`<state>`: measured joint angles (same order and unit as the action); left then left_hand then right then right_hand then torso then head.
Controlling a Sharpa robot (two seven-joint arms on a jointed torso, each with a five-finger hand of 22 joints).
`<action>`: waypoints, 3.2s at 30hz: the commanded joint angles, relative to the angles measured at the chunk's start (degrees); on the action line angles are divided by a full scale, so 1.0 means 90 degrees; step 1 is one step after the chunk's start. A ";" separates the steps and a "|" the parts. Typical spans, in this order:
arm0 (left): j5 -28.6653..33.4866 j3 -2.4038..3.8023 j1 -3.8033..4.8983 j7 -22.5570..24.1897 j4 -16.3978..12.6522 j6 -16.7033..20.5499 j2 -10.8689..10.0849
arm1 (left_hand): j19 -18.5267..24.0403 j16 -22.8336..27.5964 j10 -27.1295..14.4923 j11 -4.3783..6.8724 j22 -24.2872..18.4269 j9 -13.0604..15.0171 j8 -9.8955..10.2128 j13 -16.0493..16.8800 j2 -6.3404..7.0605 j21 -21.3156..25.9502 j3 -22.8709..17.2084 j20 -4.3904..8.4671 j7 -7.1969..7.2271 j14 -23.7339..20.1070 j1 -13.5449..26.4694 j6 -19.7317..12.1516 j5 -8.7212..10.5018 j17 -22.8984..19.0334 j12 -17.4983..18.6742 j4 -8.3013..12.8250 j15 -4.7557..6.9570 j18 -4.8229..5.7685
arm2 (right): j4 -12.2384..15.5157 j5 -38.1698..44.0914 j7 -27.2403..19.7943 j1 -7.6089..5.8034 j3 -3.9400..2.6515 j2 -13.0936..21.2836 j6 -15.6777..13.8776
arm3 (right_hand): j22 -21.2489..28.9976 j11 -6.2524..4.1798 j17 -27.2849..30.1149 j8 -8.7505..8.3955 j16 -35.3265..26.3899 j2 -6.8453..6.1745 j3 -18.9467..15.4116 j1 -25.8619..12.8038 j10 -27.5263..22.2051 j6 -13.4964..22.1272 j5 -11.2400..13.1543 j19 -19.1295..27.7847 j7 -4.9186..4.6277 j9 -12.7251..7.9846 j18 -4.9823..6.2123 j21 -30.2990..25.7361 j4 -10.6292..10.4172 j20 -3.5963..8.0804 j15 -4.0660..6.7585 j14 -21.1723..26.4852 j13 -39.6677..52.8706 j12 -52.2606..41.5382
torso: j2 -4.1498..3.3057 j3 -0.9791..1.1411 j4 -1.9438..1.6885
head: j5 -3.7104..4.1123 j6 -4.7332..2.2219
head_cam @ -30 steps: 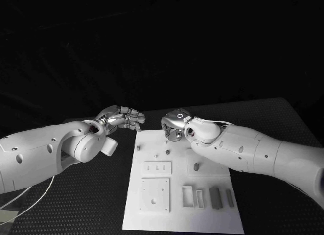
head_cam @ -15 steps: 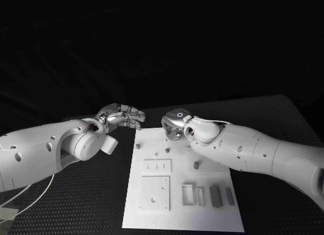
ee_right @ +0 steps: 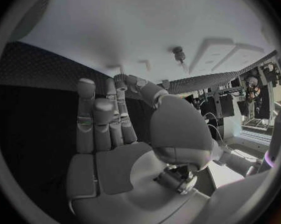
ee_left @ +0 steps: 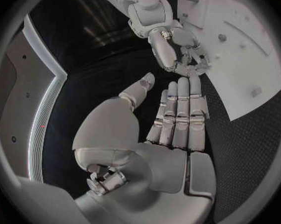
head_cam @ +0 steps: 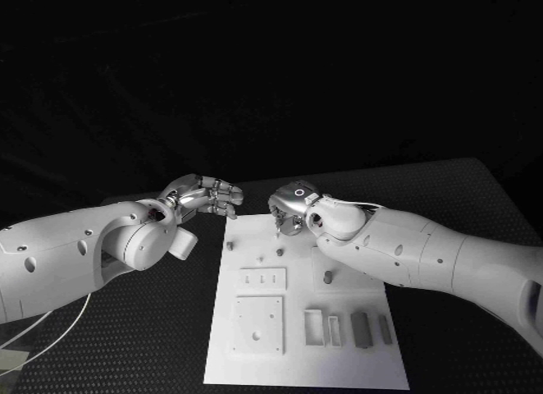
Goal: Assemble the parts on the task board
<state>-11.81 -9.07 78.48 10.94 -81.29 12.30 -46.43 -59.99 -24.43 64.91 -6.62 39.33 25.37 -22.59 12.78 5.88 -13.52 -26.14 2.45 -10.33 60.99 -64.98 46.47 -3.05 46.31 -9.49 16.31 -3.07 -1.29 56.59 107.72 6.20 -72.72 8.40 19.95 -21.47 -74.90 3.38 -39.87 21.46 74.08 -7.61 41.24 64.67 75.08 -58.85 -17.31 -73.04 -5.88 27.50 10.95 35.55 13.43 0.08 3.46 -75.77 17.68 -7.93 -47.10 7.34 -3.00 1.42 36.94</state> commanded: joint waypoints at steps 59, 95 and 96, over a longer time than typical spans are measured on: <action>0.0024 0.0005 0.0021 0.0066 -0.0008 -0.0068 -0.0029 | -0.0024 0.0059 0.0014 -0.0044 0.0015 0.0025 0.0064 0.0026 0.0026 0.0057 0.0039 0.0018 -0.0036 -0.0003 0.0049 -0.0017 0.0004 0.0024 0.0053 0.0019 0.0001 -0.0106 | 0.0193 0.0581 0.0435 0.0184 0.0070 0.0132 -0.0380 | -0.0149 -0.0328 0.0070 0.0067 0.0191 -0.0199 0.0414 0.0471 0.0543 -0.0317 -0.0040 0.0032 0.0097 0.0089 0.0450 0.0242 0.0375 0.0049 0.0263 0.0151 0.0968 -0.0040 | -0.0031 0.0008 -0.0476 | -0.0034 0.0010; 0.0024 0.0004 0.0021 0.0041 -0.0015 -0.0036 -0.0054 | -0.0031 0.0077 -0.0026 -0.0065 0.0021 0.0032 0.0113 0.0034 0.0050 0.0072 0.0049 0.0018 -0.0062 0.0003 0.0048 -0.0072 0.0003 0.0039 0.0104 0.0016 0.0001 -0.0106 | 0.0115 0.0060 0.0216 0.0195 0.0070 0.0124 -0.0406 | -0.0135 0.0129 0.0235 -0.0519 0.0210 -0.0568 0.0336 0.0264 -0.0586 0.0641 -0.0040 0.0119 -0.0339 -0.0067 0.0450 0.0213 0.0293 0.0024 -0.0178 0.0163 0.0845 0.0494 | -0.0041 0.0004 -0.0479 | -0.0025 0.0004; 0.0024 0.0004 0.0021 0.0043 -0.0012 -0.0035 -0.0050 | -0.0031 0.0078 -0.0027 -0.0065 0.0021 0.0032 0.0114 0.0034 0.0050 0.0073 0.0049 0.0018 -0.0062 0.0004 0.0048 -0.0073 0.0003 0.0040 0.0105 0.0016 0.0001 -0.0106 | 0.0118 0.0059 0.0216 0.0195 0.0070 0.0121 -0.0404 | -0.0135 0.0145 0.0240 -0.0526 0.0212 -0.0572 0.0339 0.0259 -0.0630 0.0659 -0.0040 0.0119 -0.0346 -0.0072 0.0450 0.0213 0.0287 0.0025 -0.0194 0.0164 0.0817 0.0489 | -0.0043 0.0005 -0.0478 | -0.0025 0.0007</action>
<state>-11.80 -9.08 78.50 10.86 -81.32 12.33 -46.94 -59.99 -23.99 64.67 -6.85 39.43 25.59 -21.75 13.03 6.11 -13.07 -25.98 2.45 -10.74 60.99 -64.74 46.05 -3.05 46.57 -8.68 16.47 -3.08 -1.28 57.85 109.12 8.19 -71.00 9.01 20.95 -26.03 -74.91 4.62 -37.74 16.95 75.84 -11.87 44.33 67.19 69.69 -53.08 -17.71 -72.32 -8.95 26.89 10.53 37.81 16.44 0.42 1.94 -74.31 23.55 -3.60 -47.46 7.36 -3.00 1.19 36.91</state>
